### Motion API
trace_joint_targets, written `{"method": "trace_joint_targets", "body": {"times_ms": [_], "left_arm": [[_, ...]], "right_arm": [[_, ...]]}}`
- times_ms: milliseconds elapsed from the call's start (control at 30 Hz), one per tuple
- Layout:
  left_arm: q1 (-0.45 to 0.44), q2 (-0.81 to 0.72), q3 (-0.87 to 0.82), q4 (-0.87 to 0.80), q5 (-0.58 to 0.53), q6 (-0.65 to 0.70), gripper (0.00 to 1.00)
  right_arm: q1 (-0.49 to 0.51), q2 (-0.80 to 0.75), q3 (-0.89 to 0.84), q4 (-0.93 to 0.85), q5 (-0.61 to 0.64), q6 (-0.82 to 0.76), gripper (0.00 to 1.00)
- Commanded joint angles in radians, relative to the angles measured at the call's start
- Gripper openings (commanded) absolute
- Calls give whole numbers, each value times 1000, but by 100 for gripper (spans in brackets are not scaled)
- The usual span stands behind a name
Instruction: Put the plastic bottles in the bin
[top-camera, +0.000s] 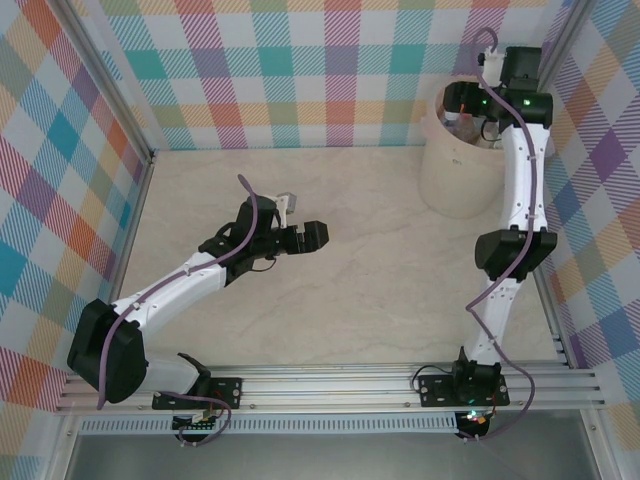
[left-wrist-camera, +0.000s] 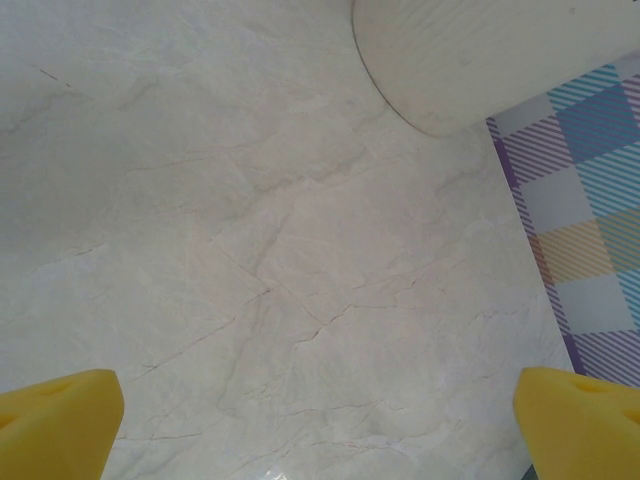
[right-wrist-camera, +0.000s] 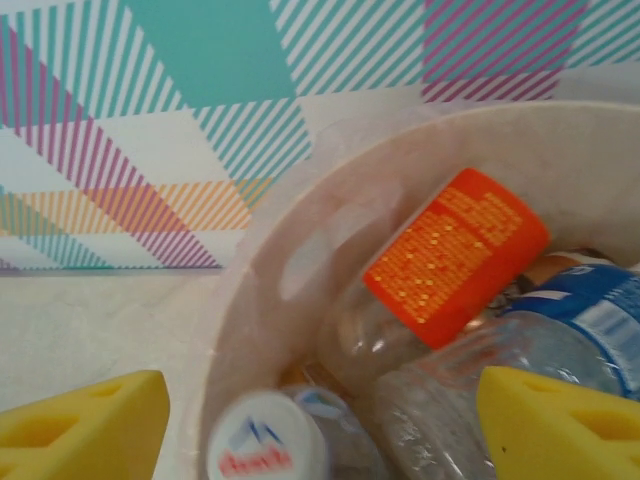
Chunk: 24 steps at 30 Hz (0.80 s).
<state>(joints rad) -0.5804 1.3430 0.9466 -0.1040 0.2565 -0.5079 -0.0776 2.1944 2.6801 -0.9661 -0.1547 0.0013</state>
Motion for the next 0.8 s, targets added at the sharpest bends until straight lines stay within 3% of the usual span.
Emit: {"method": "trace_joint_targets", "body": {"times_ms": [0, 267, 533, 767], "left_arm": [[4, -10, 8, -15, -14, -2, 100], [4, 24, 7, 9, 6, -18, 100], [5, 17, 6, -18, -22, -16, 100], [5, -30, 22, -80, -115, -7, 100]], "right_arm": [[-8, -42, 35, 52, -40, 46, 81], [0, -100, -156, 17, -23, 86, 54], [52, -22, -119, -95, 160, 25, 50], [55, -129, -120, -77, 156, 30, 53]]}}
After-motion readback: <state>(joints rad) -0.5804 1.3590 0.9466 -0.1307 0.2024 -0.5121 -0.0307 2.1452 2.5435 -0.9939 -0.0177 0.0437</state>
